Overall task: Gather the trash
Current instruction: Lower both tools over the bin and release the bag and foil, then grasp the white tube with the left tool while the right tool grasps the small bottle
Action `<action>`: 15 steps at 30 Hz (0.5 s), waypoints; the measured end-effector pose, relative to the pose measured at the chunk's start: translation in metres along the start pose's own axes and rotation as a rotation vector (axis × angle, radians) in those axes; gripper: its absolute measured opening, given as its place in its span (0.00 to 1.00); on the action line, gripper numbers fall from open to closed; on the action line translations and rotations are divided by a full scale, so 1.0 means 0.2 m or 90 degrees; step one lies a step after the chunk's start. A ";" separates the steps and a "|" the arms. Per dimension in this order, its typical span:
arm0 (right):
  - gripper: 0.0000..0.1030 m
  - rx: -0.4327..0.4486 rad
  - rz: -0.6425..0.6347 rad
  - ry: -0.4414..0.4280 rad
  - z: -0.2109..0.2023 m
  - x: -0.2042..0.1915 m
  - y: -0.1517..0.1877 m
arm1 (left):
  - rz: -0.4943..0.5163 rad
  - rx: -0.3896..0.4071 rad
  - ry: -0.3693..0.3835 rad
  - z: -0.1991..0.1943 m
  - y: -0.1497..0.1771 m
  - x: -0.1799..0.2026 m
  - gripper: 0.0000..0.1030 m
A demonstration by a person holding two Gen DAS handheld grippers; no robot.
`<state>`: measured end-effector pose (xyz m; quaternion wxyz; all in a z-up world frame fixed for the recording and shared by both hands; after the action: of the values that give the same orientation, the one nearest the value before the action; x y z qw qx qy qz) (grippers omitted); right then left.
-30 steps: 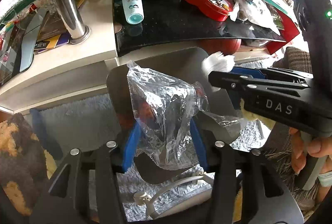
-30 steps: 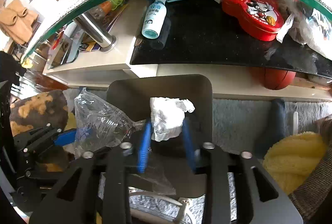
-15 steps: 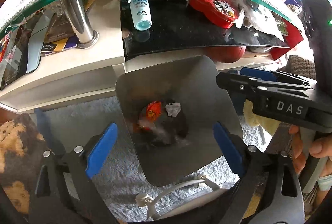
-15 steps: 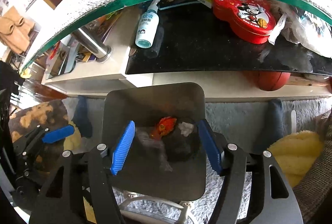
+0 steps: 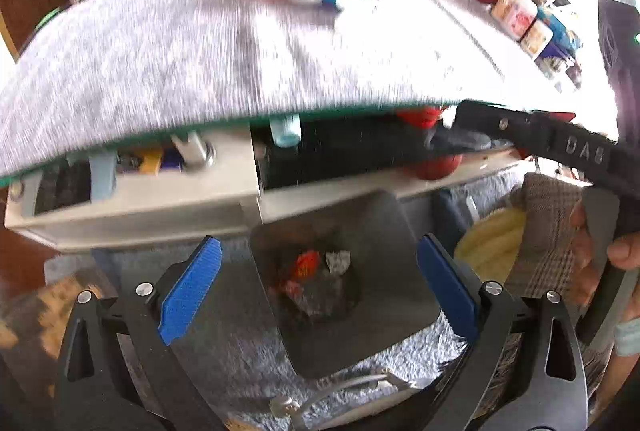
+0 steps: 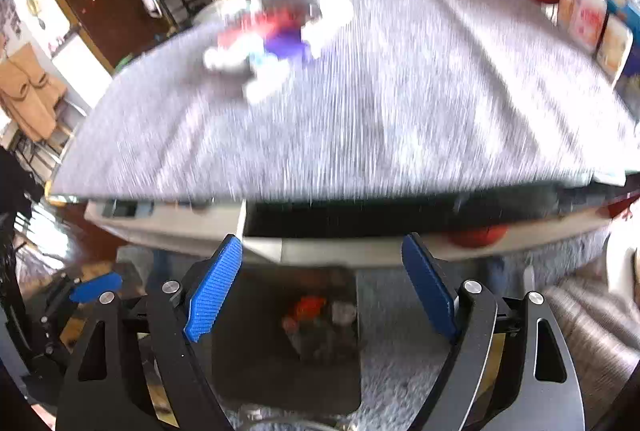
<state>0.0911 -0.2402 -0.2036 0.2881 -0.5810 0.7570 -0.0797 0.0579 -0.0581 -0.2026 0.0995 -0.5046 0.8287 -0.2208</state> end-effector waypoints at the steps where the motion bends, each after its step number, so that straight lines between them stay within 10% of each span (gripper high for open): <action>1: 0.81 0.007 -0.003 -0.001 -0.01 -0.01 -0.04 | 0.004 0.005 -0.008 -0.02 -0.04 -0.01 0.90; 15: 0.71 0.021 -0.059 -0.019 0.13 -0.18 -0.44 | -0.002 0.022 -0.048 -0.02 -0.47 -0.31 0.91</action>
<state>0.1838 -0.2298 -0.1717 0.3052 -0.6118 0.7233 -0.0969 0.1591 -0.0393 -0.1593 0.1394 -0.5119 0.8196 -0.2161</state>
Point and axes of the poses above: each gripper's, at about its wrist camera, not at the fingertips, and z roughly the way its jaws point, x to its right, y to its underside, the point moved 5 cm from there along z, roughly the way its jaws point, and after that the axes turned 11 degrees about z, right-handed, at the moved point
